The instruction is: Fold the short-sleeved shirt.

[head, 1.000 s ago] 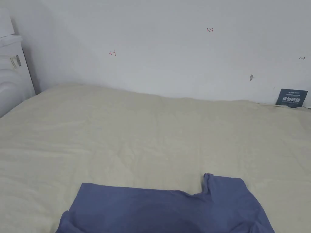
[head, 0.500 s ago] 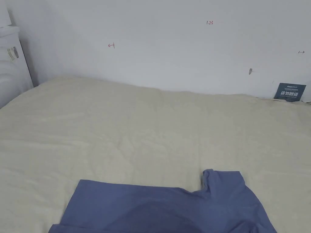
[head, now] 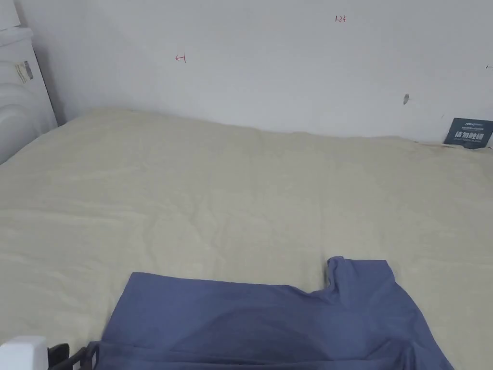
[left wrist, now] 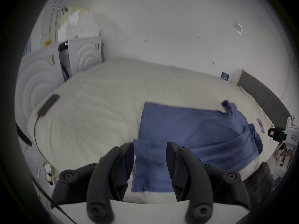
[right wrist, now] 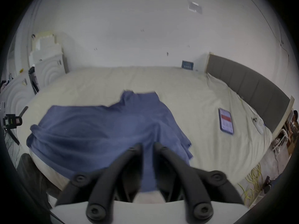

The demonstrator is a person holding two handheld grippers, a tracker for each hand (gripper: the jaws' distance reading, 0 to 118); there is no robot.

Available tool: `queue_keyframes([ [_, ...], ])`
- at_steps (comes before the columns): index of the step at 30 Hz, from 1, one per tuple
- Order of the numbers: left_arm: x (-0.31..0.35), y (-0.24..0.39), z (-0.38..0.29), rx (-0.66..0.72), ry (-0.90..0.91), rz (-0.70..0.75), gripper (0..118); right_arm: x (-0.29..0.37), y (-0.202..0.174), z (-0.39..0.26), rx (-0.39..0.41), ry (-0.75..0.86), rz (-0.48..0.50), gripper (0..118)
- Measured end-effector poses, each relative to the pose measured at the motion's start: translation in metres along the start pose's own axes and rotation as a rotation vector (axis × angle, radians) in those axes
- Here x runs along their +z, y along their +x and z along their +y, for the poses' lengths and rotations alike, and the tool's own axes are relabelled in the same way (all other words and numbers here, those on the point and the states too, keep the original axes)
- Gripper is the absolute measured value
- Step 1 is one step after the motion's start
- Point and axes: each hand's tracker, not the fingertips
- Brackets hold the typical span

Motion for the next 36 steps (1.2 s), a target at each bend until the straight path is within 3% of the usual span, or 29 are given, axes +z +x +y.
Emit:
queue_keyframes([
  [2, -0.011, 0.002, 0.006, -0.014, 0.015, 0.012, 20, -0.001, -0.011, 0.006, 0.03, 0.022, 0.007, 0],
  [5, -0.04, -0.004, 0.017, -0.004, 0.031, 0.013, 0, -0.007, -0.02, 0.013, -0.005, 0.044, 0.044, 0],
  [11, -0.099, -0.007, 0.059, -0.004, -0.008, 0.0, 0, -0.024, -0.037, 0.023, -0.001, 0.044, 0.077, 0],
  [22, -0.21, -0.016, 0.121, 0.096, -0.248, -0.153, 0, -0.053, -0.054, 0.024, 0.008, -0.016, 0.104, 0],
  [24, -0.222, -0.012, 0.124, 0.095, -0.28, -0.128, 0, -0.056, -0.054, 0.025, 0.01, -0.026, 0.101, 0],
  [25, -0.228, -0.011, 0.124, 0.084, -0.308, -0.114, 2, -0.057, -0.054, 0.025, 0.011, -0.029, 0.102, 0],
  [28, -0.243, -0.002, 0.12, 0.037, -0.38, -0.073, 24, -0.062, -0.054, 0.025, 0.028, -0.044, 0.099, 0],
  [32, -0.259, 0.008, 0.108, 0.009, -0.468, -0.074, 63, -0.066, -0.053, 0.023, 0.037, -0.057, 0.095, 0],
  [36, -0.262, 0.023, 0.103, -0.071, -0.47, -0.035, 64, -0.067, -0.052, 0.02, 0.037, -0.074, 0.09, 0],
])
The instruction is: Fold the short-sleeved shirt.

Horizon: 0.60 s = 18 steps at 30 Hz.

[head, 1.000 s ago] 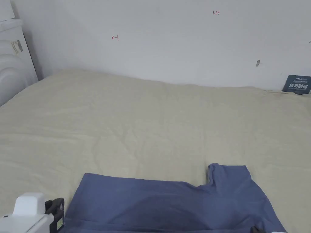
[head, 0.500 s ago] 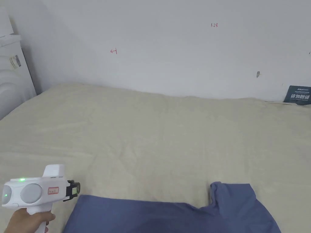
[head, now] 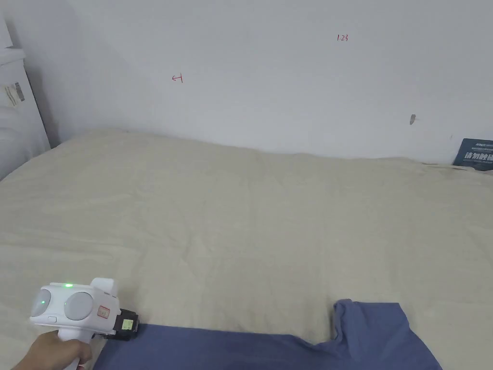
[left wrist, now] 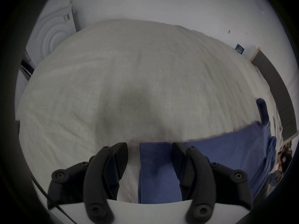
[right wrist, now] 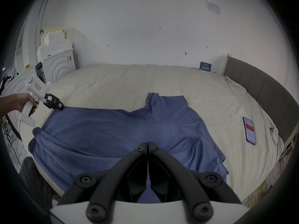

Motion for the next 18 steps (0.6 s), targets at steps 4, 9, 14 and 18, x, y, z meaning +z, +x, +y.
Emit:
queue_keyframes([
  [4, 0.003, 0.006, -0.003, -0.035, -0.006, 0.029, 50, -0.001, 0.001, -0.002, 0.002, -0.009, -0.002, 0],
  [9, 0.001, 0.013, -0.003, -0.111, 0.01, 0.042, 2, -0.004, 0.003, -0.007, -0.004, -0.02, -0.005, 0],
  [14, -0.009, -0.003, 0.001, -0.094, 0.003, 0.036, 0, -0.004, 0.008, -0.008, -0.019, -0.023, -0.012, 0],
  [18, 0.015, 0.0, -0.004, -0.131, 0.065, 0.003, 0, -0.007, 0.025, -0.003, -0.043, -0.024, -0.03, 0],
])
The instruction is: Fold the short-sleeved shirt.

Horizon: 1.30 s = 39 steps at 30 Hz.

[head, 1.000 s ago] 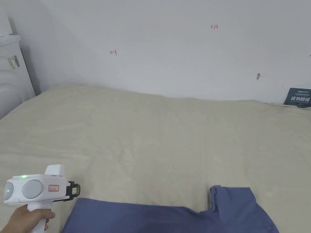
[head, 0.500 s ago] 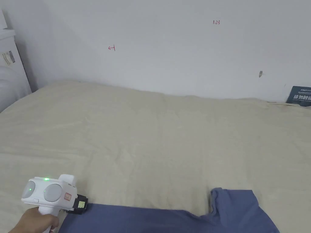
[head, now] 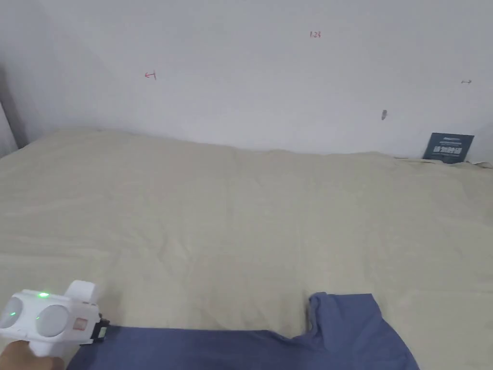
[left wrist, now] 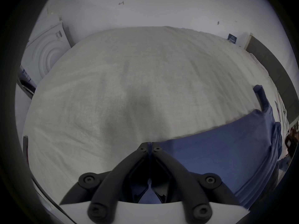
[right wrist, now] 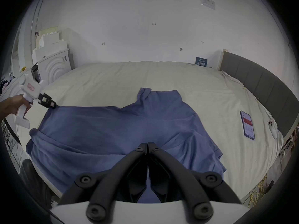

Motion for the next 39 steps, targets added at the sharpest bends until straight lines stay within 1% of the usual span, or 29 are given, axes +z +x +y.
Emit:
queue_keyframes([
  [1, 0.015, 0.009, -0.003, -0.006, 0.035, 0.018, 0, -0.003, 0.007, 0.004, -0.007, 0.0, -0.003, 0],
  [4, 0.037, 0.01, -0.01, 0.019, 0.099, 0.0, 0, -0.02, 0.032, 0.025, -0.037, 0.005, -0.019, 0],
  [7, 0.057, 0.016, -0.019, 0.017, 0.144, 0.005, 0, -0.055, 0.059, 0.055, -0.033, -0.024, -0.028, 1],
  [9, 0.064, 0.018, -0.024, 0.021, 0.169, 0.008, 0, -0.084, 0.077, 0.075, -0.037, -0.073, -0.028, 4],
  [10, 0.069, 0.018, -0.027, 0.026, 0.179, 0.008, 0, -0.1, 0.087, 0.084, -0.056, -0.092, -0.025, 8],
  [12, 0.075, 0.018, -0.031, 0.049, 0.192, 0.009, 0, -0.131, 0.102, 0.101, -0.062, -0.164, -0.017, 31],
  [14, 0.078, 0.018, -0.033, 0.058, 0.201, 0.013, 0, -0.156, 0.111, 0.113, -0.064, -0.224, -0.035, 53],
  [15, 0.079, 0.018, -0.035, 0.067, 0.205, 0.011, 0, -0.17, 0.116, 0.118, -0.058, -0.263, -0.029, 57],
  [16, 0.08, 0.017, -0.036, 0.085, 0.21, 0.006, 0, -0.181, 0.12, 0.122, -0.072, -0.299, -0.024, 61],
  [17, 0.08, 0.017, -0.037, 0.089, 0.211, 0.004, 0, -0.189, 0.122, 0.125, -0.077, -0.322, -0.023, 67],
  [18, 0.08, 0.017, -0.038, 0.088, 0.209, 0.004, 0, -0.197, 0.123, 0.128, -0.063, -0.355, -0.014, 72],
  [19, 0.08, 0.017, -0.039, 0.092, 0.209, 0.009, 0, -0.206, 0.123, 0.128, -0.065, -0.39, -0.008, 75],
  [20, 0.08, 0.017, -0.04, 0.096, 0.21, 0.012, 0, -0.213, 0.123, 0.129, -0.07, -0.411, -0.001, 75],
  [21, 0.081, 0.018, -0.041, 0.101, 0.209, 0.01, 0, -0.22, 0.124, 0.13, -0.067, -0.426, 0.003, 75],
  [23, 0.081, 0.017, -0.043, 0.118, 0.204, 0.007, 0, -0.23, 0.12, 0.128, -0.044, -0.477, -0.021, 75],
  [24, 0.08, 0.017, -0.044, 0.122, 0.202, 0.007, 0, -0.235, 0.119, 0.126, -0.028, -0.512, -0.014, 75],
  [25, 0.08, 0.017, -0.045, 0.126, 0.2, 0.009, 0, -0.236, 0.119, 0.125, -0.033, -0.511, -0.005, 74],
  [27, 0.078, 0.016, -0.045, 0.13, 0.193, 0.01, 0, -0.234, 0.117, 0.124, -0.049, -0.501, 0.006, 63],
  [28, 0.078, 0.016, -0.046, 0.129, 0.192, 0.011, 0, -0.233, 0.117, 0.125, -0.05, -0.499, 0.013, 57],
  [30, 0.076, 0.017, -0.047, 0.127, 0.187, 0.01, 0, -0.231, 0.116, 0.125, -0.043, -0.489, 0.028, 30],
  [31, 0.075, 0.017, -0.047, 0.128, 0.185, 0.012, 0, -0.229, 0.117, 0.126, -0.025, -0.48, 0.017, 8],
  [32, 0.075, 0.017, -0.047, 0.129, 0.187, 0.011, 0, -0.227, 0.117, 0.127, -0.023, -0.469, -0.001, 2],
  [33, 0.074, 0.016, -0.047, 0.133, 0.188, 0.009, 0, -0.223, 0.119, 0.126, -0.039, -0.459, 0.016, 2],
  [39, 0.083, 0.012, -0.047, 0.149, 0.214, -0.01, 0, -0.174, 0.119, 0.129, -0.042, -0.322, 0.009, 1],
])
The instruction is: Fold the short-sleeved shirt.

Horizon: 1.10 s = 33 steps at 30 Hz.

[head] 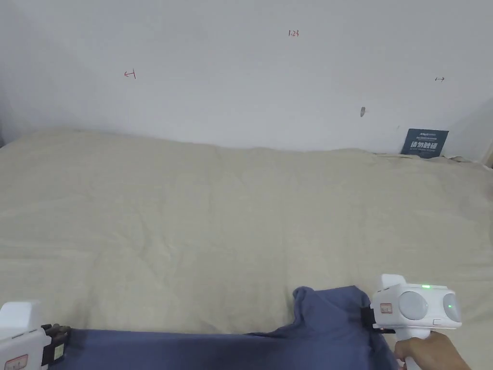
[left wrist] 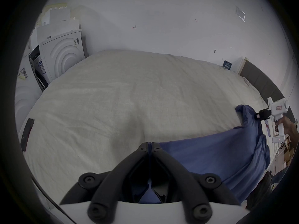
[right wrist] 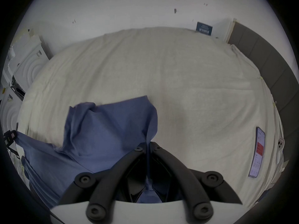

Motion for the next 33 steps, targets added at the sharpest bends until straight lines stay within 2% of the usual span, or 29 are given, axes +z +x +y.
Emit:
queue_keyframes([
  [2, 0.005, -0.002, 0.001, 0.004, 0.004, -0.001, 0, 0.018, -0.002, -0.006, -0.002, 0.021, 0.02, 1],
  [4, 0.009, -0.004, 0.002, -0.004, 0.01, -0.003, 0, 0.038, -0.008, -0.011, 0.062, 0.081, -0.015, 1],
  [7, 0.017, -0.01, 0.002, 0.003, 0.024, -0.016, 0, 0.059, -0.006, -0.019, 0.04, 0.108, -0.001, 1],
  [12, 0.035, -0.016, -0.007, -0.007, 0.053, -0.036, 0, 0.096, -0.002, -0.038, 0.052, 0.163, 0.014, 1],
  [19, 0.068, -0.025, -0.037, 0.001, 0.081, -0.065, 0, 0.144, 0.003, -0.092, 0.035, 0.226, 0.015, 1],
  [27, 0.084, -0.039, -0.078, -0.014, 0.028, -0.075, 0, 0.175, 0.001, -0.155, 0.033, 0.231, -0.01, 1],
  [33, 0.064, -0.05, -0.114, -0.06, -0.124, -0.047, 0, 0.16, -0.005, -0.207, 0.067, 0.093, -0.094, 1],
])
